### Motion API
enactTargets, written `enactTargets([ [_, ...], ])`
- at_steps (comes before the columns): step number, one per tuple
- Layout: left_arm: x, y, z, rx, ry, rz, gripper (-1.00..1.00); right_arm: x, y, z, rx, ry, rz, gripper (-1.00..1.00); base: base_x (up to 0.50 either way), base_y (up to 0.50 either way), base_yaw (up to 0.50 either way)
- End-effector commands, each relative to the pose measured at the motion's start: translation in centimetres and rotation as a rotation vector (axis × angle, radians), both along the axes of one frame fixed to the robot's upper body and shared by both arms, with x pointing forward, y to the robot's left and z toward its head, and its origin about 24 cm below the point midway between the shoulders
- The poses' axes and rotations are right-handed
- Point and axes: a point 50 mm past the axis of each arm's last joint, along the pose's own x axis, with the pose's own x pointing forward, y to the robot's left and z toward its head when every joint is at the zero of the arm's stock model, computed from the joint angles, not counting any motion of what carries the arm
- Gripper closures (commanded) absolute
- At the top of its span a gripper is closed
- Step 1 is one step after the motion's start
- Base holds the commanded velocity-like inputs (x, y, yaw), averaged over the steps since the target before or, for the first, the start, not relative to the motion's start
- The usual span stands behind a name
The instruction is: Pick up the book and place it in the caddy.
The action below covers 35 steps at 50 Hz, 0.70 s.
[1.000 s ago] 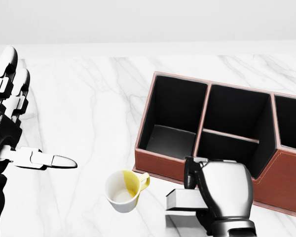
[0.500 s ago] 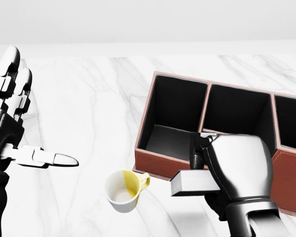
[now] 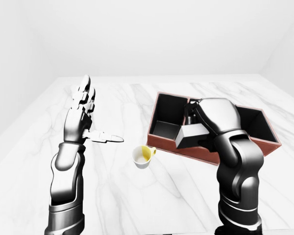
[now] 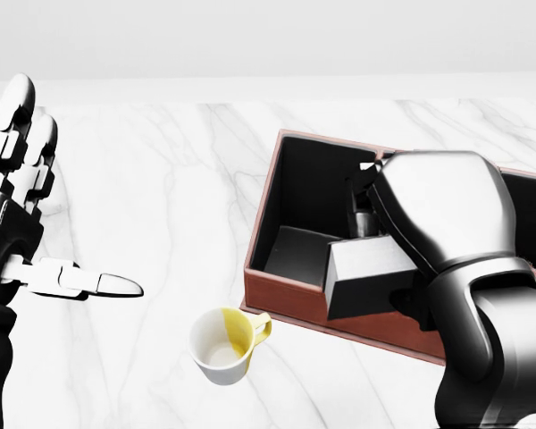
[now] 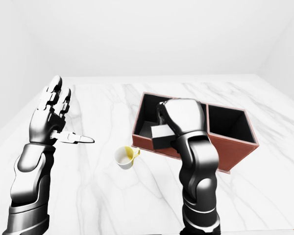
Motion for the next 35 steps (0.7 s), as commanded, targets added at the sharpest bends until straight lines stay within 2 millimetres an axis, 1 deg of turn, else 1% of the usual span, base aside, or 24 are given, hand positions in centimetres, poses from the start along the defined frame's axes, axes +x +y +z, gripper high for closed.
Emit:
enactTargets([
  [1,0.1,0.0,-0.1,-0.002,0.004,0.0,-1.0,1.9,-0.8,3.5,-0.043,-0.102,-0.044,1.0,0.0,0.0,0.0],
  [9,0.0,0.0,-0.1,-0.002,0.006,0.001,-1.0,3.4,-1.3,3.4,-0.044,-0.056,-0.033,1.0,0.0,0.0,0.0],
  [25,0.2,0.2,-0.4,-0.003,0.016,0.008,-1.0,4.8,-1.7,2.6,-0.013,-0.049,-0.01,1.0,0.0,0.0,0.0],
  [32,0.2,0.2,-0.4,-0.004,0.02,0.008,-1.0,5.2,-2.2,2.1,0.004,-0.054,-0.016,1.0,0.0,0.0,0.0],
  [35,0.2,0.2,-0.5,-0.004,0.024,0.008,-1.0,5.6,-2.7,1.9,0.015,-0.05,-0.025,1.0,0.0,0.0,0.0],
])
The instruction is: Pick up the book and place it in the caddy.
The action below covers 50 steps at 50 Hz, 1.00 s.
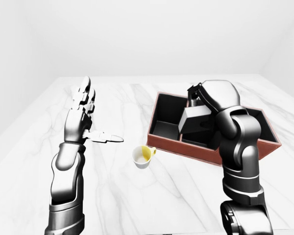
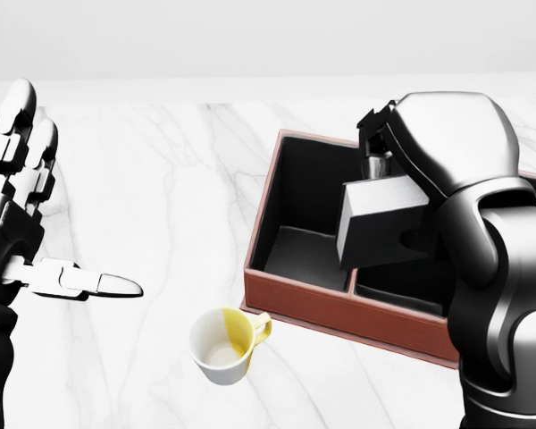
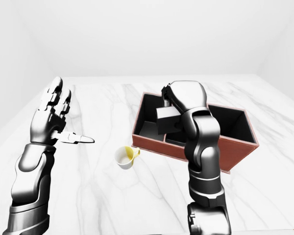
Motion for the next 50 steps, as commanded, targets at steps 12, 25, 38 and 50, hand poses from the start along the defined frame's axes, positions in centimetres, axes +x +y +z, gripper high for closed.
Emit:
enactTargets([
  [12,0.3,-0.1,-0.4,0.003,0.022,-0.001,-1.0,0.9,-2.2,-0.5,0.025,-0.036,-0.052,1.0,0.0,0.0,0.0],
  [25,0.4,-0.2,-0.4,0.007,0.021,-0.004,-1.0,0.8,-3.1,-0.6,0.021,-0.046,-0.078,1.0,0.0,0.0,0.0],
  [38,0.2,0.0,-0.2,0.005,0.011,0.002,-1.0,1.1,-3.7,-1.4,0.032,-0.043,-0.097,1.0,0.0,0.0,0.0],
  [50,0.3,0.0,-0.4,0.004,0.019,0.002,-1.0,1.9,-4.1,-2.2,0.05,-0.045,-0.108,1.0,0.0,0.0,0.0],
])
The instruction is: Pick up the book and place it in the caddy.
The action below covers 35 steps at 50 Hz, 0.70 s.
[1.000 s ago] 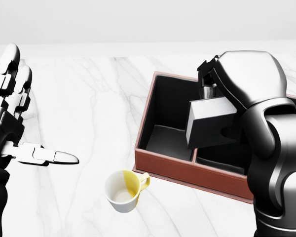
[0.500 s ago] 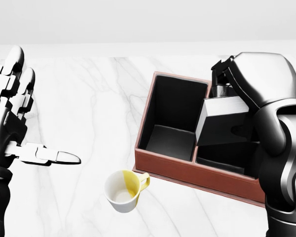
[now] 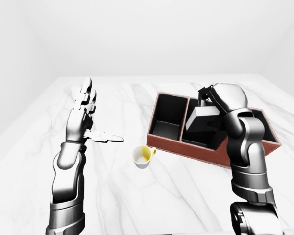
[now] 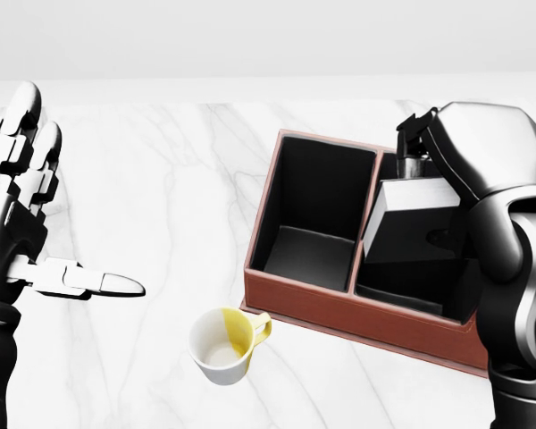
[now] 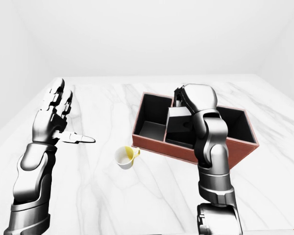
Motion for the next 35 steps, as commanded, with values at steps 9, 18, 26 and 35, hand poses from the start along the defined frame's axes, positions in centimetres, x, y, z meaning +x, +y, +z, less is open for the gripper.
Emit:
enactTargets([
  [9,0.1,0.1,-0.2,-0.001,0.009,0.002,-1.0,0.8,-0.7,-0.8,0.013,-0.036,-0.034,1.0,0.0,0.0,0.0],
  [18,0.1,0.1,-0.2,-0.002,0.011,0.003,-1.0,0.8,-0.9,-0.9,-0.004,-0.031,-0.048,1.0,0.0,0.0,0.0],
  [26,0.1,0.0,-0.2,-0.001,0.01,0.002,-1.0,0.6,-1.2,-1.1,-0.013,-0.027,-0.061,1.0,0.0,0.0,0.0],
  [35,0.1,0.1,-0.3,-0.001,0.012,0.002,-1.0,0.8,-1.3,-1.7,-0.004,-0.018,-0.066,1.0,0.0,0.0,0.0],
])
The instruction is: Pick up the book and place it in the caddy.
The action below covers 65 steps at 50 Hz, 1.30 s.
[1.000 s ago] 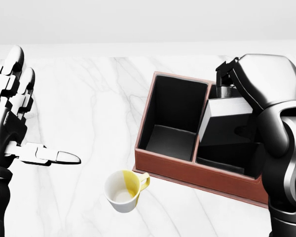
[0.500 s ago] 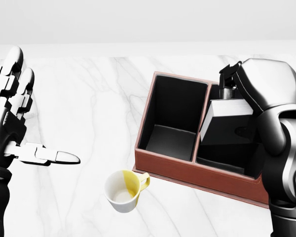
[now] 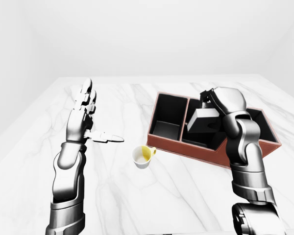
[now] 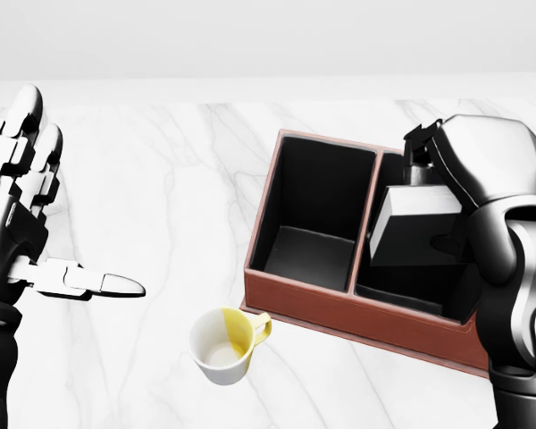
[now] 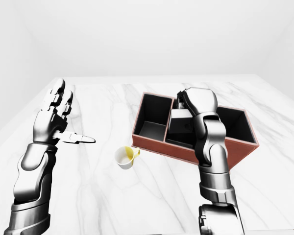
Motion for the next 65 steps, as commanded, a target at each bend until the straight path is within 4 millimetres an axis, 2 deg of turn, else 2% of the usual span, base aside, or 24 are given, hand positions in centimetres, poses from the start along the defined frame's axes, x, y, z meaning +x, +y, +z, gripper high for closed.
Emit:
enactTargets([
  [1,0.0,0.0,-0.1,0.0,0.002,0.001,-1.0,0.1,-0.3,-0.2,-0.003,-0.028,-0.025,1.0,0.0,0.0,0.0],
  [15,0.0,0.2,-0.4,0.0,0.016,0.008,-1.0,0.9,-0.7,-2.1,0.026,-0.011,-0.039,1.0,0.0,0.0,0.0],
  [47,0.1,0.3,-0.4,0.004,0.02,0.012,-1.0,1.6,-1.0,-2.7,0.023,-0.051,-0.065,1.0,0.0,0.0,0.0],
  [65,0.0,0.4,-0.6,0.002,0.025,0.015,-1.0,1.6,-1.3,-4.2,0.006,-0.011,-0.085,1.0,0.0,0.0,0.0],
])
